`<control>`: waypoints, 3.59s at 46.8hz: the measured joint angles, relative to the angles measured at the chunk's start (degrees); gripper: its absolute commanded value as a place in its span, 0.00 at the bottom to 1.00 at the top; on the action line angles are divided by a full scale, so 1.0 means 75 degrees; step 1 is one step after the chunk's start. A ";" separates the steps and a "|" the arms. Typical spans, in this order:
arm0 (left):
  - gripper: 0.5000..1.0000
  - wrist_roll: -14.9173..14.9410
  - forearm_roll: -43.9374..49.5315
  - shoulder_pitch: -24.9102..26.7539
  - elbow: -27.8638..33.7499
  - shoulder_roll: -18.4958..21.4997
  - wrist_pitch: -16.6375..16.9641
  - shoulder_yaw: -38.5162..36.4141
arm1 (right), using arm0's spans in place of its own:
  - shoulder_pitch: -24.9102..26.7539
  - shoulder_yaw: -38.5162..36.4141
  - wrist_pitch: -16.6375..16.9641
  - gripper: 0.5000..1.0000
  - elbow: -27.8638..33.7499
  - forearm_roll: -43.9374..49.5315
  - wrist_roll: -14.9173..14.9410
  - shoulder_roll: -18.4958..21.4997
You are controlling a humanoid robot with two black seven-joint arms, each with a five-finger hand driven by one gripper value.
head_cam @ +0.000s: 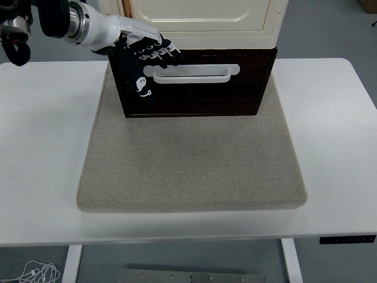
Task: Open the drawer under the combination cabinet
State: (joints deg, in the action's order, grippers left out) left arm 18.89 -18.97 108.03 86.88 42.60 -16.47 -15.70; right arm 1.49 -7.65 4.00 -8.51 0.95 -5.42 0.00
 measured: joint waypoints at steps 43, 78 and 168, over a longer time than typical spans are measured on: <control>1.00 0.0248 -0.0002 -0.0587 -0.0335 -0.0751 0.0610 0.0311 | 0.0001 0.0000 -0.0002 0.86 0.0001 -0.0003 -0.0001 0.0000; 1.00 0.0247 -0.0079 -0.0827 -0.0618 -0.1082 0.0697 0.0439 | 0.0000 0.0000 0.0001 0.86 -0.0002 -0.0003 -0.0002 0.0000; 1.00 0.0302 -0.0191 -0.1214 -0.1356 -0.2071 0.0741 0.0488 | 0.0000 0.0000 0.0000 0.85 -0.0002 -0.0002 0.0000 0.0000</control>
State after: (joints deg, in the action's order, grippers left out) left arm 21.15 -20.41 98.93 76.71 27.07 -10.91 -12.04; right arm 1.49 -7.65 4.00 -8.52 0.93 -5.41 0.00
